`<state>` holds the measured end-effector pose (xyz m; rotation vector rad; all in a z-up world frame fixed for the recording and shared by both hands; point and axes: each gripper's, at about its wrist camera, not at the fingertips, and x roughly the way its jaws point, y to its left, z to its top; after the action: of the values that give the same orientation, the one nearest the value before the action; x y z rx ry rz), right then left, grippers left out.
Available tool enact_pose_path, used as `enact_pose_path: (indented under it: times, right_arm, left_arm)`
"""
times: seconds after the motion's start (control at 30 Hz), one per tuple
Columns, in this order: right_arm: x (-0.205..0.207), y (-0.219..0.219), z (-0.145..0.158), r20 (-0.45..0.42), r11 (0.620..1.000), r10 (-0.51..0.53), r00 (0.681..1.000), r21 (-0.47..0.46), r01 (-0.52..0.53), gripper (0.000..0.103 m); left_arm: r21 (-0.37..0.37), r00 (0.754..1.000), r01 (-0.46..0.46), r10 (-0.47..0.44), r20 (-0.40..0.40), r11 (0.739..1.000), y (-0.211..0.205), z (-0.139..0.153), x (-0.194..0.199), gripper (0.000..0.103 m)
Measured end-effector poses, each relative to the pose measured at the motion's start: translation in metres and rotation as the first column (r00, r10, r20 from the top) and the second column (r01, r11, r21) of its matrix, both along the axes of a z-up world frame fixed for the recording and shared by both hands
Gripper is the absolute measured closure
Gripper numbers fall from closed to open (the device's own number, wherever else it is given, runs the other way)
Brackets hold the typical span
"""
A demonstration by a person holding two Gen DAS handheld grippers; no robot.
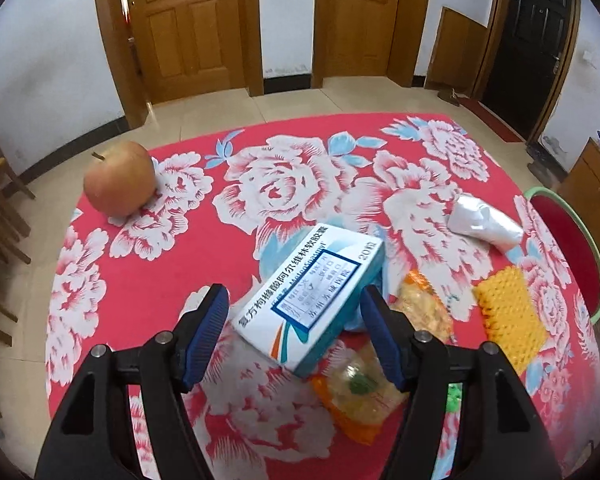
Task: Collect trash
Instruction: 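Move the left gripper back to the table and grasp the white medicine box, then lift the medicine box with the left gripper while the right grasps the second yellow net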
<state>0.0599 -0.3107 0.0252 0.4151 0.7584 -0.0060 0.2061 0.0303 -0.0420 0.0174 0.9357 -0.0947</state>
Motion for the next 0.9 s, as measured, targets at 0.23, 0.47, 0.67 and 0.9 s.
enact_pose_path:
  times: [0.23,0.47,0.67,0.9]
  right_arm:
    - [0.006,0.015,0.0,-0.022,0.999,0.025,0.999,-0.021,-0.025,0.031]
    - [0.011,0.026,0.004,-0.031,0.998,0.049,0.998,-0.038,-0.05,0.031]
    - [0.018,0.038,0.009,-0.029,0.995,0.082,0.996,-0.058,-0.083,0.031]
    - [0.038,0.054,-0.002,-0.051,0.99,0.109,0.993,-0.08,-0.113,0.031]
  left_arm:
    - [-0.039,0.999,-0.022,0.021,-0.027,0.999,0.012,-0.014,0.014,0.035]
    - [-0.067,0.999,-0.045,0.044,-0.024,0.997,0.02,-0.017,0.014,0.042]
    - [-0.11,0.997,-0.076,0.074,-0.014,0.991,0.029,-0.001,-0.008,0.047]
    - [-0.114,0.991,-0.126,0.13,0.022,0.985,0.039,0.007,-0.039,0.047]
